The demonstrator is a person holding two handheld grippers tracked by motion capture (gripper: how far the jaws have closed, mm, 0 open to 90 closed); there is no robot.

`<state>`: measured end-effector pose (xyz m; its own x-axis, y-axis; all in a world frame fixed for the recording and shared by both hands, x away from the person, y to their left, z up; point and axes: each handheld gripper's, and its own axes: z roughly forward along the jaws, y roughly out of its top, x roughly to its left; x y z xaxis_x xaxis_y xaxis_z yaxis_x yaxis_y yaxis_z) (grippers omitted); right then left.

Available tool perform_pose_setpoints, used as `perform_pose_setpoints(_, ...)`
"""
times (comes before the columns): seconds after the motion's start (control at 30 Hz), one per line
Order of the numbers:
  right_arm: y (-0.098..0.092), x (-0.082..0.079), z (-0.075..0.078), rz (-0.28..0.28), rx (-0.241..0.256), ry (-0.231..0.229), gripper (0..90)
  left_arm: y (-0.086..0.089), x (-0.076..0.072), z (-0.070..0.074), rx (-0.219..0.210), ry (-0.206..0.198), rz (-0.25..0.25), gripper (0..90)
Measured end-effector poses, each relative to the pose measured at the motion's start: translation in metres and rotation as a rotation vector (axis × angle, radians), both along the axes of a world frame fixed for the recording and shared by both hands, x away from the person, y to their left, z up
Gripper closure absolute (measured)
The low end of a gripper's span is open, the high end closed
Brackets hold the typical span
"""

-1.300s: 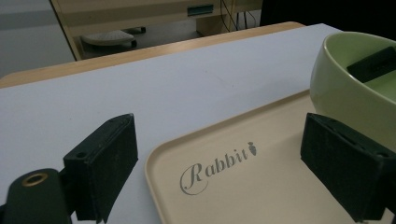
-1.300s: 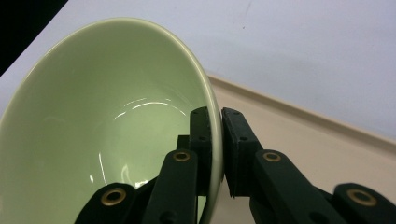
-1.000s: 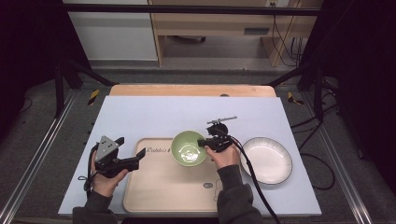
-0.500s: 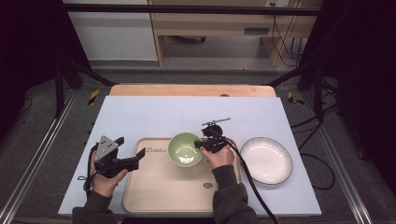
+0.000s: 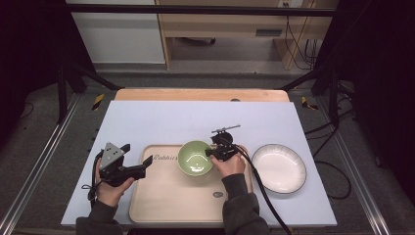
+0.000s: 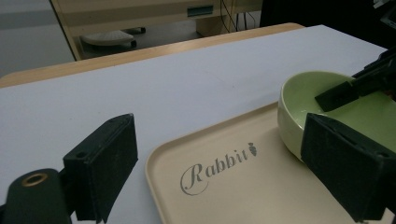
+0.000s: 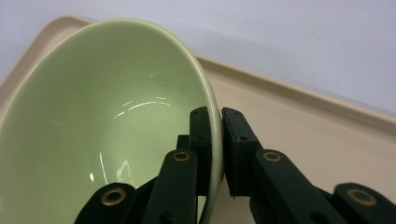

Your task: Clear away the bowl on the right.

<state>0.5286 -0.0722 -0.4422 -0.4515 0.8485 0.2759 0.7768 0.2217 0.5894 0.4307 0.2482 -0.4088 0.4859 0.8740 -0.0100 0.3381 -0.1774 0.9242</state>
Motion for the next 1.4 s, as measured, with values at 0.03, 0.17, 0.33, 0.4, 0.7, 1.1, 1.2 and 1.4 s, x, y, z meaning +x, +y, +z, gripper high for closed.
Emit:
perform_pose_setpoints(0.03, -0.001, 0.0, 0.0, 0.003, 0.0, -0.004, 83.4, 0.0, 0.0, 0.0, 0.003, 0.001, -0.002, 10.4)
perform_pose_setpoints(0.17, -0.003, 0.0, -0.001, -0.007, 0.007, 0.003, 83.5, -0.001, 0.0, -0.001, 0.008, 0.002, -0.004, 10.4)
perform_pose_setpoints(0.33, -0.005, 0.001, -0.003, -0.01, 0.02, 0.009, 83.5, -0.001, 0.001, -0.002, 0.005, 0.005, -0.002, 10.5)
perform_pose_setpoints(0.4, -0.006, 0.001, -0.004, -0.012, 0.023, 0.01, 83.5, -0.001, 0.001, -0.002, 0.007, 0.007, -0.003, 10.4)
perform_pose_setpoints(0.7, -0.007, 0.002, -0.007, -0.01, 0.021, 0.009, 83.7, -0.002, 0.001, -0.003, 0.011, 0.01, -0.007, 10.5)
perform_pose_setpoints(1.1, -0.008, -0.003, -0.002, 0.011, 0.014, -0.033, 75.5, -0.003, 0.001, -0.003, 0.008, 0.008, -0.007, 10.5)
perform_pose_setpoints(1.2, -0.01, -0.007, 0.005, 0.017, 0.01, -0.089, 67.1, -0.003, 0.0, -0.002, 0.01, 0.006, -0.008, 10.5)
perform_pose_setpoints(1.4, -0.016, -0.016, 0.017, 0.029, 0.02, -0.179, 50.9, -0.003, 0.0, -0.002, 0.007, 0.007, -0.009, 10.4)
